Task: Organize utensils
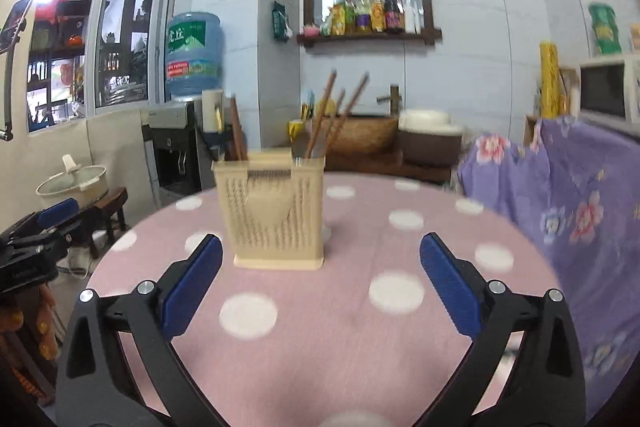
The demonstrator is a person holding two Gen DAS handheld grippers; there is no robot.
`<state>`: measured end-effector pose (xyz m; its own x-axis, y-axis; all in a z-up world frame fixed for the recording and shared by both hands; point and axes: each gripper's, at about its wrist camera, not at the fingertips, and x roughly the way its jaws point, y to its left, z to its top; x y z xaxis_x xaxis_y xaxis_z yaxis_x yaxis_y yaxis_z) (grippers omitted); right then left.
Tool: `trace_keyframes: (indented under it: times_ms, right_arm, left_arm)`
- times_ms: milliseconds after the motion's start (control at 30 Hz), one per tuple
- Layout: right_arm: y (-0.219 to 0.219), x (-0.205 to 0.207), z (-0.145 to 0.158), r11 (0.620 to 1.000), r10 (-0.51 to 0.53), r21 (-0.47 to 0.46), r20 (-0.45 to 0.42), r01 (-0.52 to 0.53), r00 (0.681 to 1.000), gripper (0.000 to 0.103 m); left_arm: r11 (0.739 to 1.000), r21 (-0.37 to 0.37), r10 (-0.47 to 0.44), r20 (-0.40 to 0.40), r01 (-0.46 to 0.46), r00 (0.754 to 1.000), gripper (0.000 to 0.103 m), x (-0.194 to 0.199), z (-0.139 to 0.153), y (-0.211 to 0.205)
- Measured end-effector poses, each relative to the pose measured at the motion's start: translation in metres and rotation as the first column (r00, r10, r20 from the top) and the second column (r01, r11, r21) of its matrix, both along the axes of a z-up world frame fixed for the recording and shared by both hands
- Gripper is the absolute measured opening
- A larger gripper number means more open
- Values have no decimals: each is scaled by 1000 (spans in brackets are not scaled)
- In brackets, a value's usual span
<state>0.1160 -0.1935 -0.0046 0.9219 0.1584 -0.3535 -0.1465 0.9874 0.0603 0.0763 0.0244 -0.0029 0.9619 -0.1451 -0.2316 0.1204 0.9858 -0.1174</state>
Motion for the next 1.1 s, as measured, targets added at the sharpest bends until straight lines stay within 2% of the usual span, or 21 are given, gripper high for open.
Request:
trace_keyframes:
  times_ms: [67,133,167,267,367,467,667,1100]
  right_arm:
    - [0,-15,-21,1000,11,17,-72,-10,997,98]
    - [0,-35,-34,999,-13,30,-91,16,996,98]
    - [2,-42,-37,999,-25,23,-90,27,996,98]
    - [10,-71,-37,998,-67,-19,-57,66,996,98]
    - [13,-97,-28,998,-61,17,3,61,998,98]
    - [18,-111,-14,998,-55,30,63,53,996,98]
    - [21,-123,-2,998,-55,16,114,54,992,98]
    - [12,-118,-6,995,-85,49,76,82,993,98]
  left_arm:
    - [1000,-25,-6,-32,5,999,98,-11,-11,6]
    - [999,-49,-20,-62,17,998,98,-23,-19,9]
    - [999,-52,-11,-50,9,999,98,-33,-21,11]
    - [999,-33,39,2,-39,999,98,-56,-20,13]
    - [998,-41,49,40,-47,998,98,-74,-11,15]
    - [997,-61,39,37,-36,999,98,-83,-7,18]
    - [997,-71,20,10,-19,1000,98,-91,-8,19]
    - [1000,-23,11,-8,-11,1000,98,-94,-11,10]
